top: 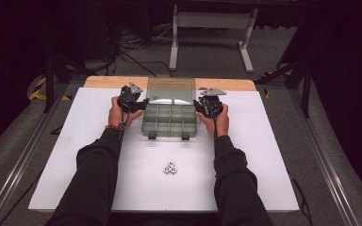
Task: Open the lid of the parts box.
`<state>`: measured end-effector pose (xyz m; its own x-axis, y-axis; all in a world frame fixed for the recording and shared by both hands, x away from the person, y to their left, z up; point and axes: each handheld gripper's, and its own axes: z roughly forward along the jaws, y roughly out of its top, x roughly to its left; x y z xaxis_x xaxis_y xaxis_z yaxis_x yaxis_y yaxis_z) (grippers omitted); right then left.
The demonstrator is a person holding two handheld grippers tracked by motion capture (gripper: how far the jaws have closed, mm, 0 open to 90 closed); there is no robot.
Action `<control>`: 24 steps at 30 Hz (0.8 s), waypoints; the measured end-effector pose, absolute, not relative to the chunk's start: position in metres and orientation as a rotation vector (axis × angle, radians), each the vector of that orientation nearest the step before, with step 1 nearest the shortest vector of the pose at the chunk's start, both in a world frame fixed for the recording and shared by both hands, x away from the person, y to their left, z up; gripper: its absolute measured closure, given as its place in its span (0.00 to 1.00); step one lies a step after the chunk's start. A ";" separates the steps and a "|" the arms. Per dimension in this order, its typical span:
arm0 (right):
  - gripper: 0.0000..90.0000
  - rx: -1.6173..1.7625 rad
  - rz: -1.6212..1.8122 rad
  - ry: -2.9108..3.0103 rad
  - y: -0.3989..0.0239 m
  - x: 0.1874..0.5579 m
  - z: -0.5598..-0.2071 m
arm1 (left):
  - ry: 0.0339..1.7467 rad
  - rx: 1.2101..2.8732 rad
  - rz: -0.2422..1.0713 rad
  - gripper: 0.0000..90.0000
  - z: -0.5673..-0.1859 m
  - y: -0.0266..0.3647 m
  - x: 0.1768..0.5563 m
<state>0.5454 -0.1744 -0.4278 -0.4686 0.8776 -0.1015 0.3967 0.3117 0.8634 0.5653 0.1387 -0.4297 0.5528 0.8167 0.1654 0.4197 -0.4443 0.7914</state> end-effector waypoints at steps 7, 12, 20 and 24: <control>0.78 1.074 1.095 2.030 -0.173 0.537 -0.424 | 0.930 2.087 0.726 0.58 -0.422 0.147 0.556; 0.77 1.041 1.103 2.044 -0.175 0.530 -0.419 | 0.881 2.085 0.727 0.56 -0.415 0.151 0.547; 0.76 0.989 1.145 2.046 -0.181 0.512 -0.407 | 0.799 2.090 0.744 0.52 -0.406 0.158 0.531; 0.76 0.985 1.152 2.044 -0.186 0.507 -0.405 | 0.769 2.082 0.747 0.50 -0.401 0.161 0.522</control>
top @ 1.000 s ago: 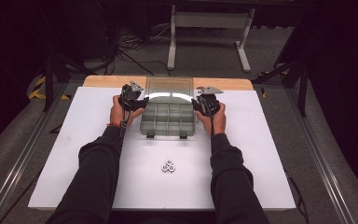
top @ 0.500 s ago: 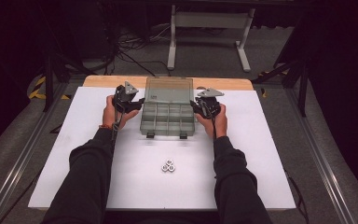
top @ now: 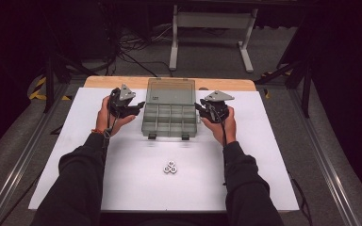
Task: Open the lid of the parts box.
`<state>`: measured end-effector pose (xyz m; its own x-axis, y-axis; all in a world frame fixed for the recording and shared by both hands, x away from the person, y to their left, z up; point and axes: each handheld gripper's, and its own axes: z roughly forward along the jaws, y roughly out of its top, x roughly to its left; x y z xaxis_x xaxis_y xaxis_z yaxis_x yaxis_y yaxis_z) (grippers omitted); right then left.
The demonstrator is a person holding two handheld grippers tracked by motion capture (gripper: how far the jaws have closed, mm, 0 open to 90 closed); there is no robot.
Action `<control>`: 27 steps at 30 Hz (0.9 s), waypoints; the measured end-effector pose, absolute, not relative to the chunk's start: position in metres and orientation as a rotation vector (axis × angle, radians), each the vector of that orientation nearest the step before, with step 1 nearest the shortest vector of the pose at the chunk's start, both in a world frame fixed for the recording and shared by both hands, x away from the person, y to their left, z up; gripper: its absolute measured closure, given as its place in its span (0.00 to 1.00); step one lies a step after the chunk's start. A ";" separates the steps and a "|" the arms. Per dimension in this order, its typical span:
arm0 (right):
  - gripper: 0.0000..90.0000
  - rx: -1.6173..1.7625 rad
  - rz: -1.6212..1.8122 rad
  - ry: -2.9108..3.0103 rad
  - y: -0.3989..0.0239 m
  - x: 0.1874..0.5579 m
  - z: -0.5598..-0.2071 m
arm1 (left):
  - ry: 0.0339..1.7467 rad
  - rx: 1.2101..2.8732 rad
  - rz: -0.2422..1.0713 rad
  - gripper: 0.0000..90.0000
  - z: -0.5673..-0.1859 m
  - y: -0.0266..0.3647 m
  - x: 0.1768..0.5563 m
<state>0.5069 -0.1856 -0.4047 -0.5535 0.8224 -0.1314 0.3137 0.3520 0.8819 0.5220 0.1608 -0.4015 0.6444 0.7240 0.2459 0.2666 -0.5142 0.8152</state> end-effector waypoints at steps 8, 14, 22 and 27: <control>0.75 0.956 1.154 2.047 -0.192 0.495 -0.403 | 0.716 2.064 0.757 0.46 -0.393 0.163 0.507; 0.74 0.921 1.162 2.059 -0.194 0.485 -0.400 | 0.682 2.058 0.754 0.44 -0.393 0.167 0.495; 0.71 0.865 1.177 2.077 -0.194 0.469 -0.397 | 0.649 2.027 0.734 0.41 -0.391 0.176 0.476; 0.69 0.845 1.190 2.076 -0.196 0.460 -0.397 | 0.632 2.016 0.723 0.39 -0.392 0.179 0.468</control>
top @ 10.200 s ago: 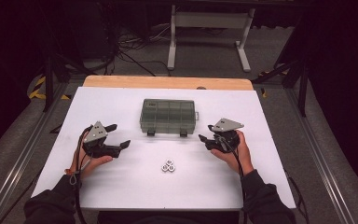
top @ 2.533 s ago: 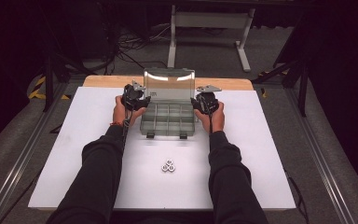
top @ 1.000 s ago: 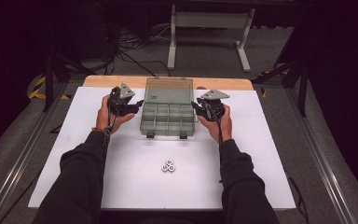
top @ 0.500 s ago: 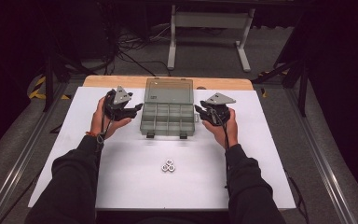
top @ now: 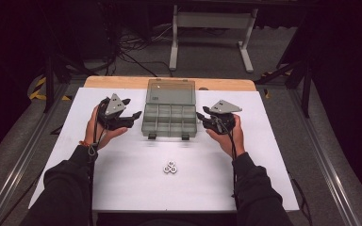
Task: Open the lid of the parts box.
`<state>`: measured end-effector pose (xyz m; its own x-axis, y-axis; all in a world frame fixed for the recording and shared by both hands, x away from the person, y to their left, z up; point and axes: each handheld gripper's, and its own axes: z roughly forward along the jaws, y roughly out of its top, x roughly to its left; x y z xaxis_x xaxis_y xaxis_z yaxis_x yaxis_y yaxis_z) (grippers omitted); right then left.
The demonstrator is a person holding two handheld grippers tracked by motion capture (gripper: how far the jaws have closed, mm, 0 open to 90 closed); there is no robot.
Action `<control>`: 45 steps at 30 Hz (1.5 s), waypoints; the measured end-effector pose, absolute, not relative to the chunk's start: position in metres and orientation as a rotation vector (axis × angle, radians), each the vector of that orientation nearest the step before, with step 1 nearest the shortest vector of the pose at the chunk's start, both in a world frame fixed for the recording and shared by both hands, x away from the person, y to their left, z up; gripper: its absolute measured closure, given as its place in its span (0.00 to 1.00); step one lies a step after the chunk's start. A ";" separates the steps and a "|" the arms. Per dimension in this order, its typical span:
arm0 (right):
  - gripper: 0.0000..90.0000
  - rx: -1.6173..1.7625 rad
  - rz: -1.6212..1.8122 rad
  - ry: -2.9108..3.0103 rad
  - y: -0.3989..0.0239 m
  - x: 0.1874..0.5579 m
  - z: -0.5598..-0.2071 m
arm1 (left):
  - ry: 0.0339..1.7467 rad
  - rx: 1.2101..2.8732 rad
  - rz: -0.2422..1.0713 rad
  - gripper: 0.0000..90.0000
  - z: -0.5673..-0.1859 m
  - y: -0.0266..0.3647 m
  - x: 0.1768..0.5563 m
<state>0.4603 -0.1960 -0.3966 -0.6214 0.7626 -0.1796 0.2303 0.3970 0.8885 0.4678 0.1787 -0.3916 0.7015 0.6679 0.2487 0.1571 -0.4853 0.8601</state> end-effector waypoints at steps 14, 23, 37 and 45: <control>0.64 0.777 1.226 2.082 -0.201 0.436 -0.396 | 0.561 2.004 0.703 0.36 -0.394 0.176 0.445; 0.57 0.748 1.238 2.086 -0.204 0.421 -0.398 | 0.529 2.007 0.687 0.33 -0.396 0.177 0.433; 0.43 0.713 1.245 2.110 -0.210 0.405 -0.405 | 0.516 2.005 0.633 0.18 -0.405 0.178 0.414; 0.25 0.698 1.242 2.143 -0.210 0.395 -0.408 | 0.496 2.022 0.585 0.13 -0.416 0.174 0.401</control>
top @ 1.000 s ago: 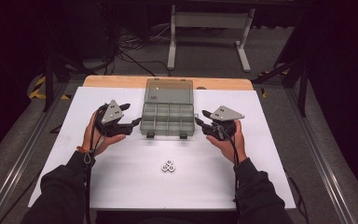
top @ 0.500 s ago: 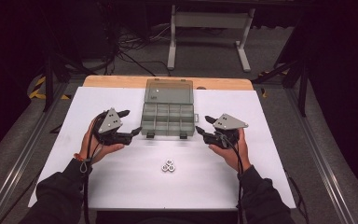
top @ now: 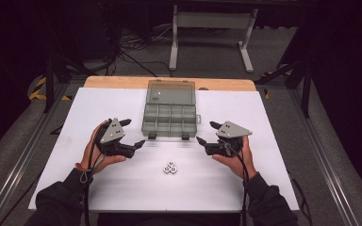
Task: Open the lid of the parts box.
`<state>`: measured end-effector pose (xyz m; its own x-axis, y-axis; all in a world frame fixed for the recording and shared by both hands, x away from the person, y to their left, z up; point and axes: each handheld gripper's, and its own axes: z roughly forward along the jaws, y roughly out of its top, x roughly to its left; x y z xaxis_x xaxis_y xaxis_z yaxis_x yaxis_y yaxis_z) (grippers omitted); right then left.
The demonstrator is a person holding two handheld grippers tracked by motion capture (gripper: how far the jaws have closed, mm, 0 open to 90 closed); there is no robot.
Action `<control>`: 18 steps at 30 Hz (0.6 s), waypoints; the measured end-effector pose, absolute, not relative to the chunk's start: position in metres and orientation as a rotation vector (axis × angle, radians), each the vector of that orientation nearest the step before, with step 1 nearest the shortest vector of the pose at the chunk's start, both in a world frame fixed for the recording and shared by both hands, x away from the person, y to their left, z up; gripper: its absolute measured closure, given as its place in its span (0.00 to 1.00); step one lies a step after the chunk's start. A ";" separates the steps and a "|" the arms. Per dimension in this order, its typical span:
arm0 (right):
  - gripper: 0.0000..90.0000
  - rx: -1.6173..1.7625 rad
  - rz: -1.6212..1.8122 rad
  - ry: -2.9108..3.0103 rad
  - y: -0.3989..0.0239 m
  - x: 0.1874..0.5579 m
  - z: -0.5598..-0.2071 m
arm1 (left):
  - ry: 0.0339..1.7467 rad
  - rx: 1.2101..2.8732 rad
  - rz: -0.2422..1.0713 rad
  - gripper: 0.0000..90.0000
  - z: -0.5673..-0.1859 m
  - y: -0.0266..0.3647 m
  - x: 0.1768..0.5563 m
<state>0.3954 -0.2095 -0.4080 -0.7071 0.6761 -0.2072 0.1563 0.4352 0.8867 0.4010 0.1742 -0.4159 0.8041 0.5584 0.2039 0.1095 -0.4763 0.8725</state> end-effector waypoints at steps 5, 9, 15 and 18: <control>0.17 0.681 1.231 2.129 -0.211 0.387 -0.410 | 0.475 2.037 0.553 0.12 -0.421 0.172 0.393; 0.15 0.654 1.207 2.139 -0.212 0.378 -0.414 | 0.455 2.049 0.524 0.11 -0.426 0.169 0.389; 0.16 0.643 1.218 2.146 -0.217 0.368 -0.415 | 0.432 2.073 0.479 0.11 -0.435 0.163 0.382; 0.16 0.647 1.221 2.154 -0.219 0.364 -0.418 | 0.428 2.082 0.445 0.12 -0.439 0.160 0.379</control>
